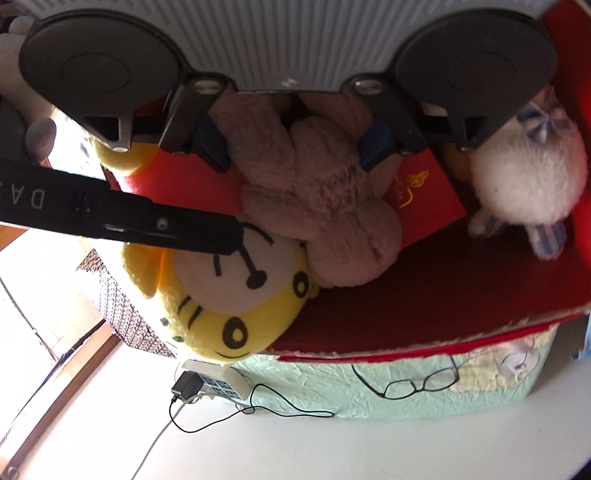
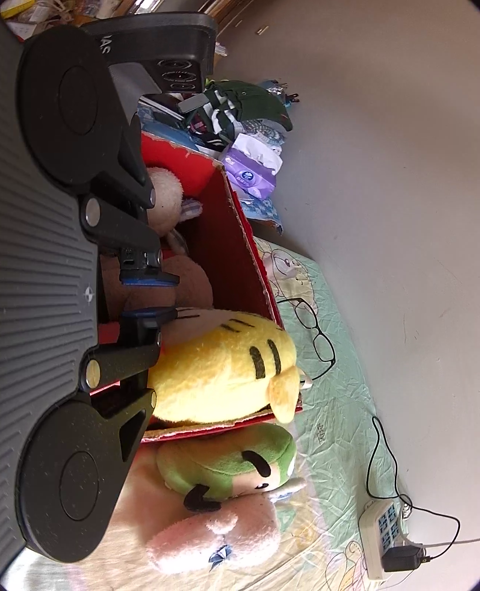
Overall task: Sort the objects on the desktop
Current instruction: 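Lower the teddy bear into the box beside the tiger and open both grippers, then move both grippers out of the box to the white lamb plush, then close both grippers on the white lamb plush's body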
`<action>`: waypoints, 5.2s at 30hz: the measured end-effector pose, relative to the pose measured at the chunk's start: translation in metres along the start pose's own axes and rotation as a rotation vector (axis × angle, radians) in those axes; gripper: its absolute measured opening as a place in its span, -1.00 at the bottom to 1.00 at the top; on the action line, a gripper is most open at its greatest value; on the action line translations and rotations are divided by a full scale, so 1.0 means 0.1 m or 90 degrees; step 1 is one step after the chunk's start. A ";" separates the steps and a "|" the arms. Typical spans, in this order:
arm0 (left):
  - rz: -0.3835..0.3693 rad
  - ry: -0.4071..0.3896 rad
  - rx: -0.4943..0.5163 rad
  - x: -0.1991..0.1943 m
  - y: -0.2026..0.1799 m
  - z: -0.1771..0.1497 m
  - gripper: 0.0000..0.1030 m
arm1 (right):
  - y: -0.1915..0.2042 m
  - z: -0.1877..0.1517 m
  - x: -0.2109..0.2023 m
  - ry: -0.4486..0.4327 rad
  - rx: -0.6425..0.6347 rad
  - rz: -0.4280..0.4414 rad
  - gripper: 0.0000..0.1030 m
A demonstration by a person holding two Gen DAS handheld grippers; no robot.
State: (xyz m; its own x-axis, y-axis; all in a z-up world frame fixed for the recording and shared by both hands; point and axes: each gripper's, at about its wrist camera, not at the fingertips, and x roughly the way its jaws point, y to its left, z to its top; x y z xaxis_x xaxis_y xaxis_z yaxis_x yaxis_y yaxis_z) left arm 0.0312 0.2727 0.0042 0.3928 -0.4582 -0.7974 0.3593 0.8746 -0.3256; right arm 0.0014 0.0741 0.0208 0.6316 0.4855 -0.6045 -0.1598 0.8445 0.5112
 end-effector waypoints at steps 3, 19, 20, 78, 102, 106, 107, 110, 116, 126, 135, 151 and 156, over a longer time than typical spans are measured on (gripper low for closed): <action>0.006 0.000 0.000 0.02 -0.01 0.06 0.44 | -0.03 -0.01 -0.03 -0.008 0.007 0.006 -0.70; 0.019 -0.004 -0.037 -0.05 0.14 0.06 0.54 | -0.08 -0.04 -0.02 -0.009 0.017 0.012 -0.68; 0.023 -0.008 -0.034 -0.08 0.13 0.04 0.57 | -0.08 -0.05 -0.02 -0.007 0.017 0.010 -0.68; 0.380 -0.040 -0.031 -0.41 -0.39 -0.34 0.95 | -0.04 -0.52 -0.28 -0.098 -0.046 0.001 -0.68; 0.394 -0.173 -0.135 -0.58 -1.19 -0.11 0.95 | -1.20 -0.12 -1.02 -0.104 -0.010 0.158 -0.50; 0.354 -0.222 -0.101 -0.55 -1.60 -0.03 0.94 | -1.69 -0.10 -1.05 -0.086 0.048 0.134 -0.49; 0.340 -0.228 -0.093 -0.52 -1.69 -0.01 0.94 | -1.81 -0.10 -1.05 -0.081 0.066 0.127 -0.48; 0.287 -0.234 -0.072 -0.37 -1.93 0.06 0.90 | -2.14 -0.10 -1.04 -0.070 0.117 0.121 -0.48; 0.241 -0.202 -0.028 0.18 -2.26 0.19 0.80 | -2.64 -0.08 -0.92 -0.039 0.194 0.128 -0.45; 0.249 -0.144 -0.050 0.99 -2.16 0.33 0.61 | -3.04 0.13 -0.58 -0.011 0.214 0.163 -0.13; 0.231 -0.105 -0.112 1.37 -1.85 0.44 0.30 | -3.10 0.38 0.00 0.043 0.225 0.219 -0.03; 0.222 -0.069 -0.153 1.55 -1.65 0.56 0.26 | -3.03 0.48 0.46 0.099 0.259 0.305 -0.02; 0.202 -0.056 -0.137 1.52 -1.75 0.51 0.26 | -3.00 0.39 0.25 0.101 0.234 0.310 -0.14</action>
State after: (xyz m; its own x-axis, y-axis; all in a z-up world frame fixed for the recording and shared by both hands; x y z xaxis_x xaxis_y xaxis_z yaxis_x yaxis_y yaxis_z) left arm 0.0714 0.0416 -0.0338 0.5296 -0.1626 -0.8325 0.0255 0.9841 -0.1759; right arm 0.0948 -0.1760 -0.1235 0.4274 0.8464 -0.3178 -0.1119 0.3983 0.9104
